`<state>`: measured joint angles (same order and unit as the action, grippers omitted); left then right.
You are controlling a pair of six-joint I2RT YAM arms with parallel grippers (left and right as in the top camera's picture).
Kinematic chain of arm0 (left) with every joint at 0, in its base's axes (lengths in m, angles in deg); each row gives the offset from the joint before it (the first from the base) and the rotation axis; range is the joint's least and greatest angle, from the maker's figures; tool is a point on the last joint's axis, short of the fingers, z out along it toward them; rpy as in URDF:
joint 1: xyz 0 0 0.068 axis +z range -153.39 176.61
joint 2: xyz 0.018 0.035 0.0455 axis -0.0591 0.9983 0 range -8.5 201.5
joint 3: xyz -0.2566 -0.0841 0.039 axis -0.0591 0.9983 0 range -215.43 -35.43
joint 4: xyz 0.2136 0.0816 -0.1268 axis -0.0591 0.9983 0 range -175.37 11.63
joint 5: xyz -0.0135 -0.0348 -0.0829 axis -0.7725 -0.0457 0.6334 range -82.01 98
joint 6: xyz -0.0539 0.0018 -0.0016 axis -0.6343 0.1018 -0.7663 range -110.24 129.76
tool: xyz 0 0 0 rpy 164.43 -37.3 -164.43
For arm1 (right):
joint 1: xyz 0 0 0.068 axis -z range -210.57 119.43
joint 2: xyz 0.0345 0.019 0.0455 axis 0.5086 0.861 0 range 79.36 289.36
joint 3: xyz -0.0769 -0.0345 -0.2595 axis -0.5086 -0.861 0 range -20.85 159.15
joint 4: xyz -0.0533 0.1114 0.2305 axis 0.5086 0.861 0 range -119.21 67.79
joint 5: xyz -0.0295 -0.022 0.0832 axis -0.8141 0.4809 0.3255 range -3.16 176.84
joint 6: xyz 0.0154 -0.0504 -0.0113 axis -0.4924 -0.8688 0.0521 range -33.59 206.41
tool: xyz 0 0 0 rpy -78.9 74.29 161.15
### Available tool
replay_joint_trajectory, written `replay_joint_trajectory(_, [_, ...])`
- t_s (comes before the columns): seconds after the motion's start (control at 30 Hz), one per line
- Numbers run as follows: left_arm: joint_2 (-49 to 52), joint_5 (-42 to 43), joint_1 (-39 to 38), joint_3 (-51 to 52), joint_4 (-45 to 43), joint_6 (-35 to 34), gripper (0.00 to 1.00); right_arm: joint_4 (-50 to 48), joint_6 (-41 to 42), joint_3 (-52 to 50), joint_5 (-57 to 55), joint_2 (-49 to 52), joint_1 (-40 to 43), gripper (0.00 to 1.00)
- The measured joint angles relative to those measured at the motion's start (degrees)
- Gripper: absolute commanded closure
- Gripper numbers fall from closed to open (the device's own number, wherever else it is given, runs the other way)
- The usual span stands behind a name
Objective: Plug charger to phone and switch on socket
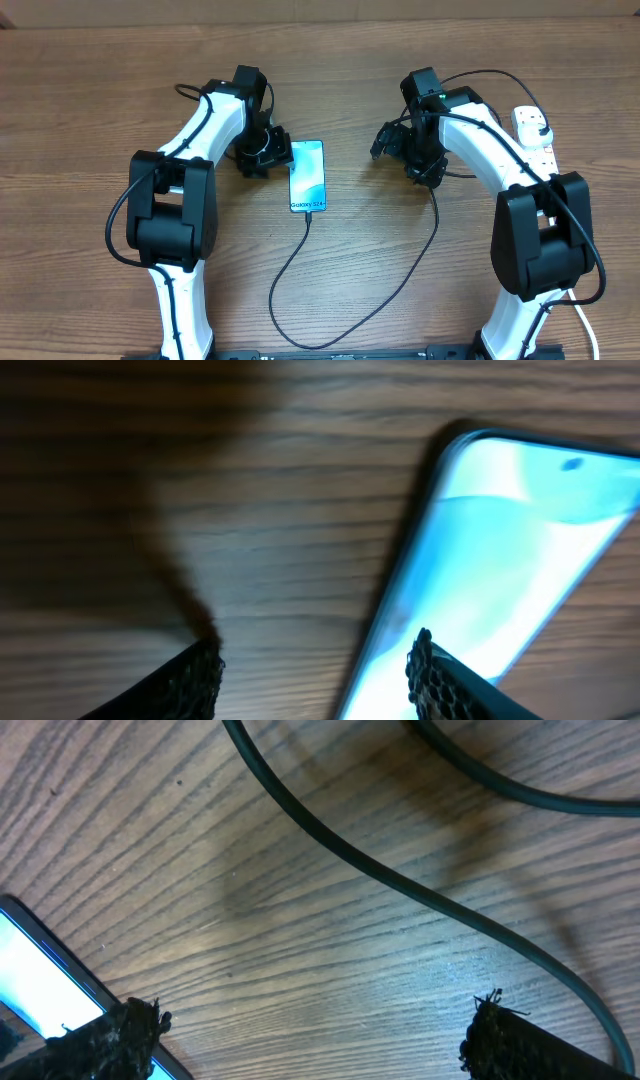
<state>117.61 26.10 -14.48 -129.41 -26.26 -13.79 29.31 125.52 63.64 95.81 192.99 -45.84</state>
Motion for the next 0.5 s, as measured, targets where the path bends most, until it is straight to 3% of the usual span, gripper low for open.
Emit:
replay_joint_trajectory(0.1, [-3.10, -8.13, -0.20, -0.37, 4.98, 0.22, 0.41, -0.92, 0.00, 0.00, 0.02, 0.00, 0.00, 0.00])
replay_joint_trajectory(0.2, [-15.02, -15.96, -1.44, -2.16, 9.27, 0.74, 0.32, -2.36, -0.02, 0.00, 0.04, 0.00, -0.02, 0.00])
replay_joint_trajectory(0.23, [-17.62, -16.81, -2.01, -2.40, 10.23, 1.07, 0.00, -2.54, -0.09, 0.00, 0.00, 0.00, -0.11, 0.00])
replay_joint_trajectory(0.37, [-35.41, -19.91, -8.52, -4.11, 13.70, 1.66, 0.00, -3.02, -0.11, 0.00, 0.00, 0.00, -0.11, 0.00])
replay_joint_trajectory(0.5, [-40.61, -20.85, -9.84, -4.33, 14.75, 1.66, 0.00, -2.86, -0.13, 0.00, 0.00, 0.00, -0.11, 0.00])
